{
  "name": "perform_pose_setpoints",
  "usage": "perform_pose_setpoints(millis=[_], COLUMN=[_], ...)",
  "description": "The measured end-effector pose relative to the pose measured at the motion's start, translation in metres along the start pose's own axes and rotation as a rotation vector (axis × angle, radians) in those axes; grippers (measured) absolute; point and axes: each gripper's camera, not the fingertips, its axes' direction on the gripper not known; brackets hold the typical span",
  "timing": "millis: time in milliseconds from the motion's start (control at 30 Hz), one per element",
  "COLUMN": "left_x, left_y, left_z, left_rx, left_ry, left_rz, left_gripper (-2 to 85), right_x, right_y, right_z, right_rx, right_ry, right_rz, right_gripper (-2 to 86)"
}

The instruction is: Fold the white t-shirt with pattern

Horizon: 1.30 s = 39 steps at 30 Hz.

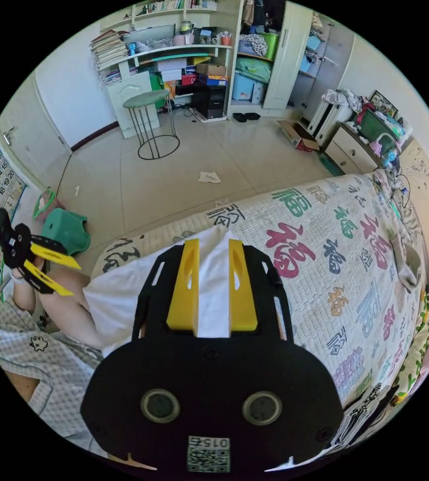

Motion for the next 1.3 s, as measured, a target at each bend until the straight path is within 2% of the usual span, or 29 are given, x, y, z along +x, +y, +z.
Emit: perform_pose_setpoints(millis=[100,267,467,567,667,833,900,1033,1300], left_x=[0.001,-0.001,-0.004,-0.003,-0.008,-0.027,-0.035,-0.036,0.051], left_y=[-0.007,0.000,0.010,0.016,0.027,0.049,0.060,0.077,0.068], left_z=[0.027,0.032,0.046,0.052,0.046,0.004,-0.020,-0.043,-0.021], left_rx=[-0.110,-0.107,-0.122,-0.130,-0.081,0.150,0.244,0.333,0.430], left_ry=[0.016,0.045,0.104,0.040,0.055,0.074,0.004,-0.010,0.149], left_rz=[0.040,0.057,0.091,0.121,0.125,0.086,0.060,0.050,0.263], left_gripper=[12.0,11.5,8.7,2.8,-0.1,-0.7,-0.8,-0.8,-0.8], right_x=[0.003,0.004,0.007,0.010,0.023,0.052,0.070,0.095,0.183], right_y=[-0.032,-0.062,-0.078,-0.082,-0.086,-0.088,-0.083,-0.061,0.098], right_z=[0.013,0.049,0.054,0.049,0.034,-0.003,-0.032,-0.065,-0.144], right_rx=[-0.063,-0.309,-0.335,-0.338,-0.281,-0.167,-0.036,0.065,0.291], right_ry=[0.044,0.066,0.103,0.122,0.113,0.144,0.026,-0.071,-0.244], right_rz=[0.005,-0.051,-0.080,-0.092,-0.023,0.089,0.146,0.179,0.262], right_gripper=[9.6,9.9,7.7,2.5,-0.2,-0.8,-0.8,-0.8,-0.7])
